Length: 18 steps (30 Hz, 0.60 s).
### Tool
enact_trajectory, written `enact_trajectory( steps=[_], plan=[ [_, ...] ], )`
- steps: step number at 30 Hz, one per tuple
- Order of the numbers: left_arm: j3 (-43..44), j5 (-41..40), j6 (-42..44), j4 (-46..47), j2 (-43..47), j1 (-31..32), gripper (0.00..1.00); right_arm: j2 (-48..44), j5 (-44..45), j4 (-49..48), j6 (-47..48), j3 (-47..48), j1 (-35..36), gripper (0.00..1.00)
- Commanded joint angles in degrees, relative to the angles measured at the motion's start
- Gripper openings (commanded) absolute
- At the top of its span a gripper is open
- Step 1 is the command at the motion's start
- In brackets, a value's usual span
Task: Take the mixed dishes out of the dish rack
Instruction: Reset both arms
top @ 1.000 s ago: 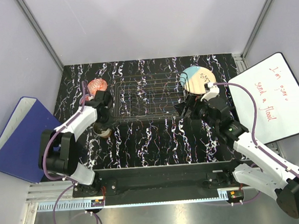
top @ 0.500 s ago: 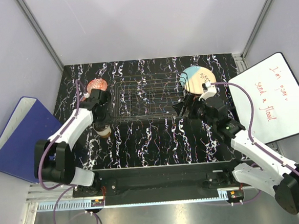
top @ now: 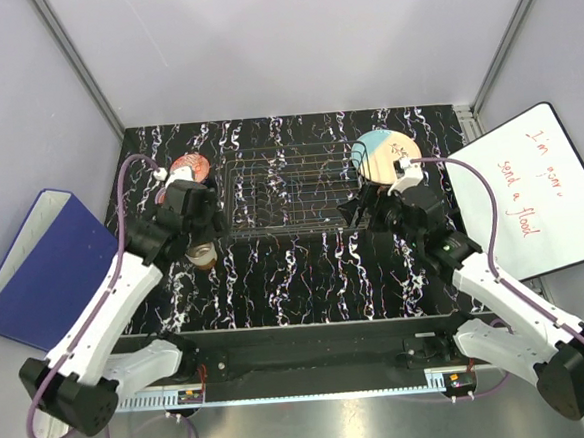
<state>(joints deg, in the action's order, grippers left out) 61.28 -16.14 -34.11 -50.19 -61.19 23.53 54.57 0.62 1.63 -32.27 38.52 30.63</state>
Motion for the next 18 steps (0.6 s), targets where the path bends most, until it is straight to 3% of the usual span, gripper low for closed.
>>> enact_trajectory(
  steps=[1, 8, 13, 18],
  plan=[
    [3.4, -9.4, -0.8, -1.3, 4.0, 8.5, 0.76, -1.1, 2.0, 3.5, 4.1, 4.9, 0.1, 1.00],
    [3.9, -19.4, 0.6, -0.9, 5.3, 23.9, 0.93, -3.5, 3.9, 9.7, 6.9, 5.9, 0.1, 1.00],
    [5.7, -29.1, 1.4, -1.0, 0.7, 35.9, 0.99, -8.4, 6.0, 15.5, 8.7, 5.9, 0.5, 1.00],
    [7.5, -29.3, 2.6, 0.0, -6.3, 39.8, 0.99, -12.5, 9.6, 21.2, 10.7, 7.2, 1.0, 1.00]
  ],
)
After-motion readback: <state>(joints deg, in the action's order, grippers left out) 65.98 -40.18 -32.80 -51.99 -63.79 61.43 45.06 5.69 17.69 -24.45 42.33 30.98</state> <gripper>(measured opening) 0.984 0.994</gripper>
